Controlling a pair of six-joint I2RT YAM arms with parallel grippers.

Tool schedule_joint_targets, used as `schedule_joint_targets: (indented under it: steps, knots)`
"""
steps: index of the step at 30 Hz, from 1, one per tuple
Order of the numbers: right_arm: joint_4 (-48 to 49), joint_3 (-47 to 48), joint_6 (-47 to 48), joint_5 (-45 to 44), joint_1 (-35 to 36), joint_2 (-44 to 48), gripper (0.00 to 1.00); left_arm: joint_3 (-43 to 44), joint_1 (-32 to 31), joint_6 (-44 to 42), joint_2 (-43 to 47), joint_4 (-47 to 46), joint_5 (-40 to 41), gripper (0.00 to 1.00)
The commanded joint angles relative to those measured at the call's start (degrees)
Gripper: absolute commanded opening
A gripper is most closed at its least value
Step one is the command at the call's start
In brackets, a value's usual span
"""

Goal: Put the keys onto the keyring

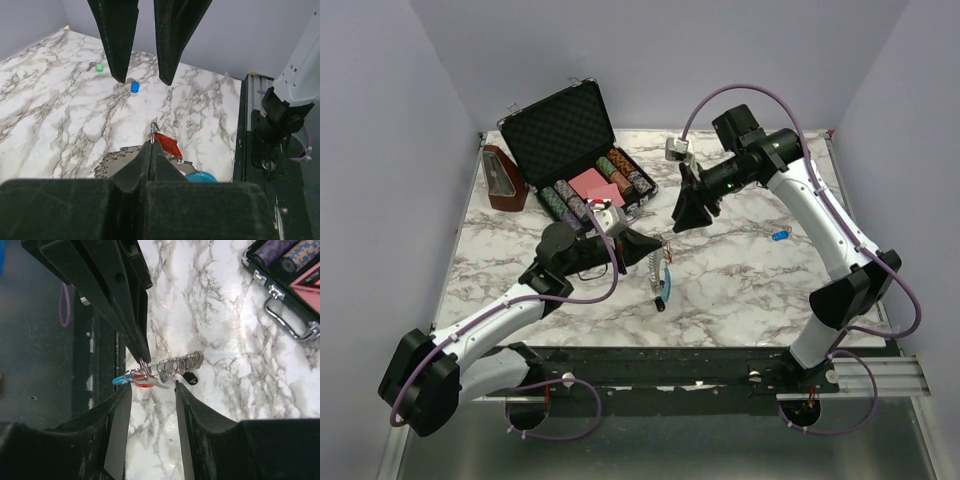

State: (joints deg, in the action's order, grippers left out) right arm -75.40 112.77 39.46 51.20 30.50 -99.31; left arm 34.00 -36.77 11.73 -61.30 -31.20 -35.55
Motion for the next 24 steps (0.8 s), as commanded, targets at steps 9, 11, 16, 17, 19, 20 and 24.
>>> schedule_joint_targets:
  steps: [9, 11, 16, 17, 19, 20, 24]
  knots:
    - [13.4, -13.8, -14.5, 14.4, -3.2, 4.5, 0.46, -2.3, -0.1, 10.1, 2.0, -16.0, 3.7, 0.00]
    - [13.0, -12.4, -14.3, 15.2, -3.2, 3.8, 0.46, -2.2, -0.1, 10.1, 1.9, -15.6, 3.3, 0.00]
    - [10.4, -9.6, -12.0, 17.4, -3.2, 2.6, 0.44, -1.5, -0.1, 9.1, 2.1, -13.5, 2.9, 0.00]
    - [10.1, -9.4, -11.6, 17.6, -3.3, 2.4, 0.44, -1.5, -0.1, 9.1, 2.1, -13.2, 2.9, 0.00]
    - [9.7, -9.3, -11.2, 18.4, -3.1, 2.3, 0.40, -1.4, -0.1, 9.0, 2.1, -13.0, 2.9, 0.00]
    - [9.4, -9.5, -10.9, 18.5, -3.0, 2.2, 0.38, -1.4, -0.1, 9.0, 2.1, -12.9, 2.9, 0.00]
    - [9.1, -10.5, -10.2, 18.1, -2.2, 2.3, 0.32, -1.2, -0.1, 9.1, 2.1, -13.1, 3.1, 0.00]
